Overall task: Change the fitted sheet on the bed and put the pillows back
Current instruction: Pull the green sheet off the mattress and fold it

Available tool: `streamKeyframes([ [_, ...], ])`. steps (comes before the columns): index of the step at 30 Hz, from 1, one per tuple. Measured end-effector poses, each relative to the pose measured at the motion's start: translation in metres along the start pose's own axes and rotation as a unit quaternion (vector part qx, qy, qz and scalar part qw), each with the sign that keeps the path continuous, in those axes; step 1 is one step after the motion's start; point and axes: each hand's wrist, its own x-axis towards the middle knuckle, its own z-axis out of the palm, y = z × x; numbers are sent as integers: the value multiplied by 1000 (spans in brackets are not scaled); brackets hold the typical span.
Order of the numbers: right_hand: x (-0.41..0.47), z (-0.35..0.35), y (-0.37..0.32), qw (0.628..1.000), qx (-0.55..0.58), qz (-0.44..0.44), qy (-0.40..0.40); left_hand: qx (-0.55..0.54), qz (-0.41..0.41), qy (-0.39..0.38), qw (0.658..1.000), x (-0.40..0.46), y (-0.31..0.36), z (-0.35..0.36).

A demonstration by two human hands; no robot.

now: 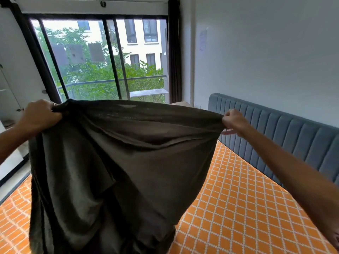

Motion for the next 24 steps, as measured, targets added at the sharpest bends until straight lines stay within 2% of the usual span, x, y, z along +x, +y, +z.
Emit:
streamKeyframes([
  [1, 0, 5, 1, 995, 86, 51, -2, -6, 3, -2, 1000, 3, 1, 1],
  [3, -3, 11, 1, 958, 240, 142, -64, -20, 1, -3, 1000, 8, 0, 3],
  [5, -4, 11, 4, 918, 328, 201, -95, -31, -12, -6, 999, 13, -5, 8],
  [7, -4, 11, 10, 891, 365, 239, -123, -42, -24, -13, 999, 15, -9, 12],
  [10, -4, 2, 9, 909, 317, 224, -155, -68, -39, 0, 997, 19, -17, 18],
  [13, -4, -11, -1, 951, 225, 145, -155, -93, -71, -16, 993, 39, -49, 37],
  [14, -5, -14, -3, 975, 139, 96, -141, -93, -80, -18, 992, 44, -59, 43],
  [15, -4, -14, -2, 994, 4, 28, -104, -92, -85, -21, 992, 43, -58, 43],
  [16, -2, -12, 1, 987, -144, -54, -44, -89, -80, -23, 993, 41, -55, 42],
  [17, -1, -8, 5, 954, -266, -137, 23, -80, -67, -23, 994, 34, -38, 36],
  [18, 3, -2, 9, 915, -347, -191, 81, -75, -49, -25, 996, 25, -17, 27],
  [19, 6, 3, 15, 894, -377, -209, 124, -76, -24, -30, 996, 20, -2, 24],
  [21, 17, 8, 24, 909, -343, -160, 173, -65, 17, -36, 997, 13, 22, 21],
  [22, 22, 8, 28, 936, -291, -94, 173, -44, 34, -33, 998, 11, 30, 20],
  [24, 26, 8, 30, 982, -129, 77, 115, -12, 58, -32, 998, 11, 37, 24],
])
